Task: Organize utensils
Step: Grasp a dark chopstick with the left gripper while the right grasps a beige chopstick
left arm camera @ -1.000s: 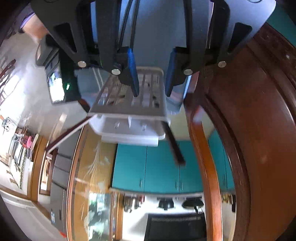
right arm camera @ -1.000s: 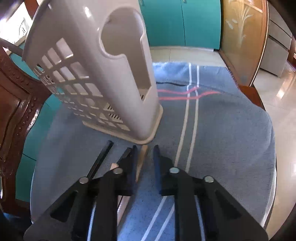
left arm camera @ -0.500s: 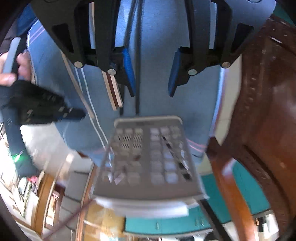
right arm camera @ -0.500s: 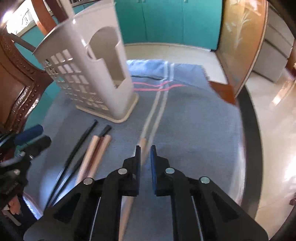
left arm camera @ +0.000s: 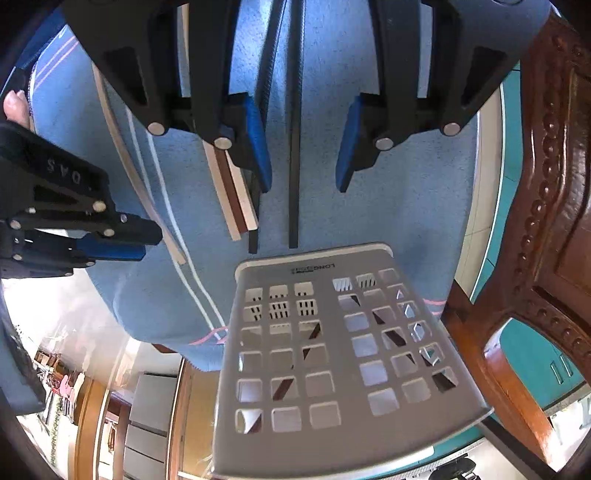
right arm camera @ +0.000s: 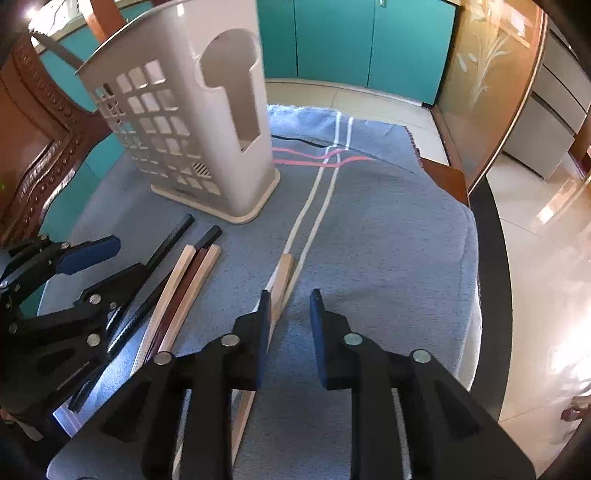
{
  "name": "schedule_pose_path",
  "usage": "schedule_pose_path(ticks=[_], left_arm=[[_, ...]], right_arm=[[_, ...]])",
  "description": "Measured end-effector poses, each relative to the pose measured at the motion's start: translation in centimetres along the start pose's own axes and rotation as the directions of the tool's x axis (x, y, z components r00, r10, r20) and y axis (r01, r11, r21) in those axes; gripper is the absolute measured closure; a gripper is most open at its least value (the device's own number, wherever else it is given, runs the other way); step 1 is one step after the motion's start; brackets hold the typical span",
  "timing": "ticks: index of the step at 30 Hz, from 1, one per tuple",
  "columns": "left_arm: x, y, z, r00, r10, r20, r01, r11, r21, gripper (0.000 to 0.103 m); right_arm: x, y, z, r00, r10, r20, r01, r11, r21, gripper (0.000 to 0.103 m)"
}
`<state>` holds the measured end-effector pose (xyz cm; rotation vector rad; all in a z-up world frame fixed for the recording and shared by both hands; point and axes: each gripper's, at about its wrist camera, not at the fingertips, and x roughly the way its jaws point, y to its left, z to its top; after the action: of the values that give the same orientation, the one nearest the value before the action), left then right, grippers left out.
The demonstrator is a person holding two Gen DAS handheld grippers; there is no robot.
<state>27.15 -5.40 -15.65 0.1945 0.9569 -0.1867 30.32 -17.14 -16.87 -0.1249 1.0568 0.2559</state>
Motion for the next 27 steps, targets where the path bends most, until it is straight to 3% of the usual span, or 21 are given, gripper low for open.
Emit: schedule_pose_path(ticks=[7, 9, 10, 12, 15, 27], left_arm=[[2.0, 0.3, 0.1, 1.000, 0.006, -0.028, -0.007, 1.000, -0.008, 0.066], [2.3, 0.3, 0.0, 0.999, 0.002, -0.043, -0.002, 1.000, -0.011, 0.066], [2.9, 0.5, 0.3, 0.999, -0.002, -0.049, 0.001, 1.000, -0.014, 0.067], [3.3, 0.8, 0.0, 0.998, -0.009, -0.065, 0.008, 1.000, -0.018, 0.079], [3.7, 1.2, -0.2, 0.998, -0.007, -0.062, 0.006, 1.000, -0.009, 0.089], [3.0, 3.0, -1.7, 0.997, 0.022, -0.072, -0.023, 1.000, -0.013, 0.090]], right_arm=[[0.5, 1.9, -0.6, 0.999, -0.052, -0.003, 0.051, 0.996, -0.077, 0.076], [0.5, 2.3, -0.6, 0.999, -0.054, 0.004, 0.054, 0.994, -0.092, 0.080], [0.6, 2.7, -0.7, 0.999, -0.048, 0.005, 0.048, 0.994, -0.101, 0.088], [0.4, 3.1, -0.8, 0.999, -0.041, 0.011, 0.042, 0.992, -0.115, 0.092], [0.1, 3.5, -1.0, 0.999, -0.029, 0.020, 0.031, 0.992, -0.123, 0.093], [-1.7, 5.1, -0.8, 0.998, 0.008, 0.064, 0.002, 0.989, -0.150, 0.095]])
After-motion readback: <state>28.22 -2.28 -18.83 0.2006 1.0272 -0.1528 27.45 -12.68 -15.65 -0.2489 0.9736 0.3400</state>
